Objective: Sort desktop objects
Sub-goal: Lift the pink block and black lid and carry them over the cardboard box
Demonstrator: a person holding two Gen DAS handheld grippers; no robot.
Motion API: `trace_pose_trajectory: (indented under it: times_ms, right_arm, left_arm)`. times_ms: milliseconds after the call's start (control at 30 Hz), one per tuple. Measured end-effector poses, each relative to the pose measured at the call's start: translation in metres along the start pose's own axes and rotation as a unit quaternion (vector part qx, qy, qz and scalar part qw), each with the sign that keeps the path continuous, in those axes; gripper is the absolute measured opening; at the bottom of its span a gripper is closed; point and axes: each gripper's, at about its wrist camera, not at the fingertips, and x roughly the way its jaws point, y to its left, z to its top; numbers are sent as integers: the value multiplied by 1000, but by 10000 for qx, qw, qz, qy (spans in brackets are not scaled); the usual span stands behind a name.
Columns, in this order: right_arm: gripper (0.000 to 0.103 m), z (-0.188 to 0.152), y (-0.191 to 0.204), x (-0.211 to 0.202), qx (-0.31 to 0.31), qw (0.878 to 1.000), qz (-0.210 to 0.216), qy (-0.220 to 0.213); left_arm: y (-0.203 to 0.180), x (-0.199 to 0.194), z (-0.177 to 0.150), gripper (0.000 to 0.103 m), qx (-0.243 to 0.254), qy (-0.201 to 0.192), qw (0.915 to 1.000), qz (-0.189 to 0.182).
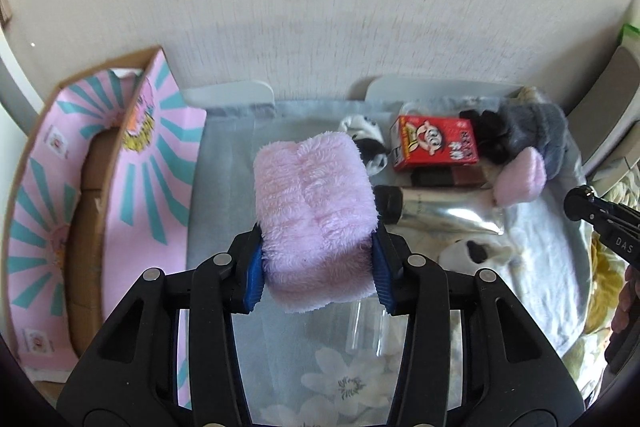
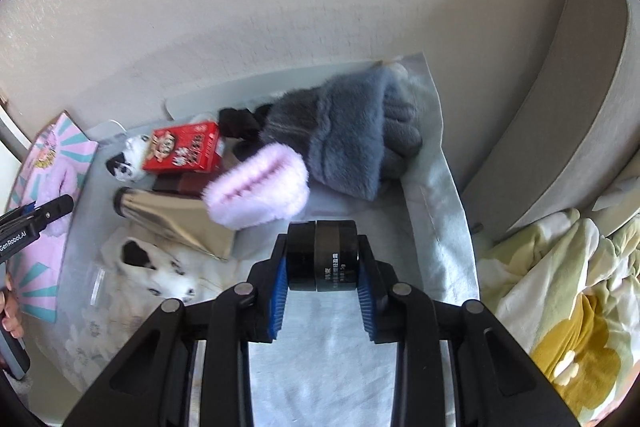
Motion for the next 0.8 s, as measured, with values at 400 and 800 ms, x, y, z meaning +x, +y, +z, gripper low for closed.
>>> trace_pose_trajectory:
  times_ms: [400,800]
  right_arm:
    - [28,17,48,-30,-224,9989,399,-134]
    - [28,58,101,-51,-788,9949,613,-175]
  left_arm:
    - [12,-40,5,40,-5,50,9999,-144]
    - [78,-88,28,40,-596,-177,9981,-40]
